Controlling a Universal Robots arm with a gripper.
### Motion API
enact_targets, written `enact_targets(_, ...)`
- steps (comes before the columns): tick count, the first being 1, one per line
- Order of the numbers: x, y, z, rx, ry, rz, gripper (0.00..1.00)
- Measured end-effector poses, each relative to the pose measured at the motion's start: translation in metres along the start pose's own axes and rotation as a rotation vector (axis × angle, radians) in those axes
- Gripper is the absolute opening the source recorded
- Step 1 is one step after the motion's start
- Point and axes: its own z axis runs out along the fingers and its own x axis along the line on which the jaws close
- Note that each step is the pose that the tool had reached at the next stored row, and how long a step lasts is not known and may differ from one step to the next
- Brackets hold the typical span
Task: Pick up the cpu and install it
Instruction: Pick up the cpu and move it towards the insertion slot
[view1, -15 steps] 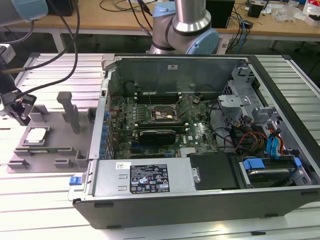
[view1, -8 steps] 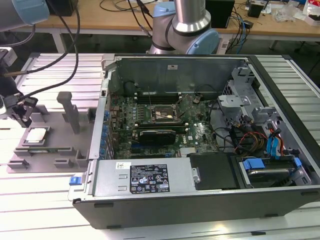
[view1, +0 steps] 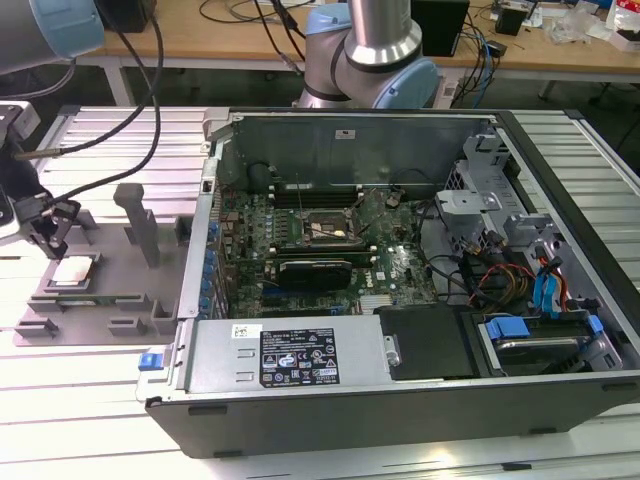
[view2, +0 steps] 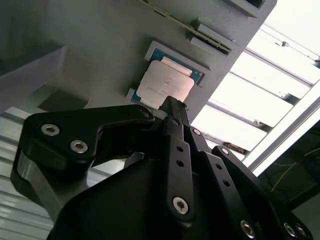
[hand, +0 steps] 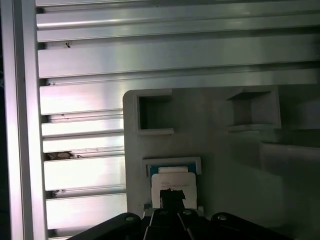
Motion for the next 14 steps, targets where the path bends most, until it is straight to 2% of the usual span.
enact_targets(4, -0.0052, -0.0052, 0.0069, 0.0005, 0.0064, 0.000, 0.11)
enact_targets(10, -0.0054, -0.0052, 0.0074, 0.0005, 0.0068, 0.000, 0.11)
enact_targets(11, -0.0054, -0.0052, 0.0075, 0.0006, 0.0068, 0.000, 0.16)
enact_targets(13, -0.0054, -0.0052, 0.0075, 0.0006, 0.0069, 0.000, 0.42)
enact_targets(14, -0.0054, -0.0052, 0.0076, 0.0005, 0.0068, 0.000, 0.48)
